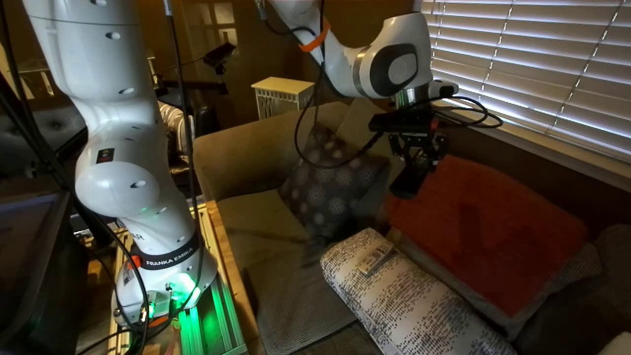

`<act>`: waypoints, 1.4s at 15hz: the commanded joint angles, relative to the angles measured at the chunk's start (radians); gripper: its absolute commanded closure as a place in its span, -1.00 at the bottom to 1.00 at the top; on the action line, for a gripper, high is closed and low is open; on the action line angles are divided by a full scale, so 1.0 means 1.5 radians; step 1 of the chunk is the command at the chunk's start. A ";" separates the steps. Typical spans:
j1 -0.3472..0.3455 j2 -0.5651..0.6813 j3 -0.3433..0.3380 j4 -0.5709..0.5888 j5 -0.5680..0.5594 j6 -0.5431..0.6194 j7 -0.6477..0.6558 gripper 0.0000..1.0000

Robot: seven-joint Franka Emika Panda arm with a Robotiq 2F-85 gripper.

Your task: Place the black remote on the red fleece

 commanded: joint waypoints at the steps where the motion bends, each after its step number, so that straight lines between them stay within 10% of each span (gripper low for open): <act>1: -0.010 0.006 0.011 0.036 0.069 -0.020 -0.025 0.27; 21: 0.024 0.223 0.037 0.417 0.092 -0.179 0.025 0.27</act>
